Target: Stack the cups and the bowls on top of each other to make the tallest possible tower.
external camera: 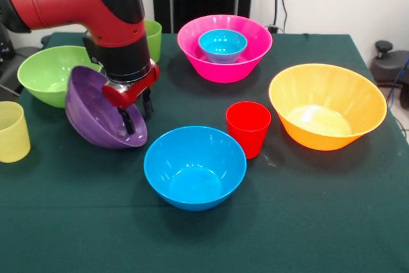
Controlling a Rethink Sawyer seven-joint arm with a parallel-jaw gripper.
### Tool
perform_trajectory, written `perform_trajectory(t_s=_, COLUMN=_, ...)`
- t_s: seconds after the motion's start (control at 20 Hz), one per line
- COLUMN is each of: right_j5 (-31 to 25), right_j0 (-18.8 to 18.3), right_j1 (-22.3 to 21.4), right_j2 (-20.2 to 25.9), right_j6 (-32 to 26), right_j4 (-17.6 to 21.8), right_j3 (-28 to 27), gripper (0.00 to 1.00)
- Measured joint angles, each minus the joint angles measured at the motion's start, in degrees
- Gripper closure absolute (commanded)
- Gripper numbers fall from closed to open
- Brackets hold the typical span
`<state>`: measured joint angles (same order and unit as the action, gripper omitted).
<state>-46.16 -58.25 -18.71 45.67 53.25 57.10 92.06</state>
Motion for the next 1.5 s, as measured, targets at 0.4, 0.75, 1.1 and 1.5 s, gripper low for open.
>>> perform_trajectory(t_s=0.4, right_j5=0.00, right_j0=0.01, right_j1=-1.80, right_j2=-0.01, right_j6=0.00, right_j4=0.02, right_j3=0.03, gripper=0.00)
perform_trajectory(t_s=0.75, right_j5=-0.02, right_j0=0.03, right_j1=-4.43, right_j2=-0.14, right_j6=0.00, right_j4=0.10, right_j3=0.04, gripper=0.00)
perform_trajectory(t_s=1.1, right_j5=-0.01, right_j0=0.19, right_j1=-5.46, right_j2=-0.46, right_j6=0.00, right_j4=0.17, right_j3=0.05, gripper=0.00)
perform_trajectory(t_s=1.5, right_j5=-0.01, right_j0=0.88, right_j1=-5.97, right_j2=-1.87, right_j6=0.00, right_j4=0.17, right_j3=0.03, gripper=0.00)
